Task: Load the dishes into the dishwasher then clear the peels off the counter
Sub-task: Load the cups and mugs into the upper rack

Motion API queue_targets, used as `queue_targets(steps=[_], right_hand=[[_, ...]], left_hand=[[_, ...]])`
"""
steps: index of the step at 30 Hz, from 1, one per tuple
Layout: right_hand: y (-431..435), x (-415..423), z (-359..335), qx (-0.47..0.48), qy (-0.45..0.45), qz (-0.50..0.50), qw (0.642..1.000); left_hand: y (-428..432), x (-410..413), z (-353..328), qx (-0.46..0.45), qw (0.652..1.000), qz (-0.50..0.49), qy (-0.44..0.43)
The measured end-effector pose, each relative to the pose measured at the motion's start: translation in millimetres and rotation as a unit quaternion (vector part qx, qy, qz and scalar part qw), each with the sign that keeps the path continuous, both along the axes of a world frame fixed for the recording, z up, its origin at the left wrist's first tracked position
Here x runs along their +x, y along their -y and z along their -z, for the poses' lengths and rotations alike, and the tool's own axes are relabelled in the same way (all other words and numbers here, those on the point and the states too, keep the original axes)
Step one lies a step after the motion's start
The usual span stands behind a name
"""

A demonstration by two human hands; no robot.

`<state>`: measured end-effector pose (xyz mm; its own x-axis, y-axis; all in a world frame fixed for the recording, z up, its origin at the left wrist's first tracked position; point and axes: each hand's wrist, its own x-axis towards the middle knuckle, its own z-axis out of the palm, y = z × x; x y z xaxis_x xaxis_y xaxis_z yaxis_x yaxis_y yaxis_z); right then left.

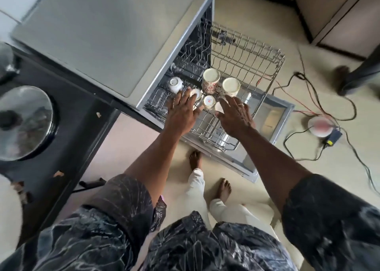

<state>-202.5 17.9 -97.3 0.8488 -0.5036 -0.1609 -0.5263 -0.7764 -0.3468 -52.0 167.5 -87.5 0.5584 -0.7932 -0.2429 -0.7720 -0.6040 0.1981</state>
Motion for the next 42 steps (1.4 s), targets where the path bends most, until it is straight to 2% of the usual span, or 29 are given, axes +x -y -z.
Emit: queue_targets(steps=[4,9,18,22,25,30,35,42], right_hand=[[-14.6,-24.7,-25.7,-0.003,0.021,0.019,1.0],[-38.0,-37.3,-62.2,-0.013,0.018,-0.001,1.0],[-96.9,36.0,-119.0,-0.006,0.069,-0.088,0.994],[-139.4,79.7,-137.7,-0.022,0.066,-0.124,0.99],[-183.6,106.6,-148.6,-0.034,0.107,-0.173,0.978],[-264.1,139.3,-157.3,-0.003,0.123,-0.22,0.968],[-338.3,159.2,-164.4,-0.03,0.093,-0.287,0.953],[-414.9,186.5,-179.2,-0.037,0.077,-0.353,0.932]], left_hand=[[-25.2,-22.8,-28.7,-0.024,0.999,0.0,0.033],[-66.0,-48.7,-60.4,-0.038,0.998,-0.04,0.033],[-155.4,-42.2,-100.9,-0.113,0.983,-0.12,0.08],[-219.8,-16.9,-118.5,-0.138,0.961,-0.197,0.133],[-278.5,-1.6,-123.8,-0.149,0.94,-0.256,0.17],[-370.8,7.8,-134.8,-0.153,0.908,-0.346,0.181],[-447.9,-0.3,-145.2,-0.168,0.877,-0.422,0.158],[-524.5,-1.0,-150.1,-0.158,0.85,-0.473,0.172]])
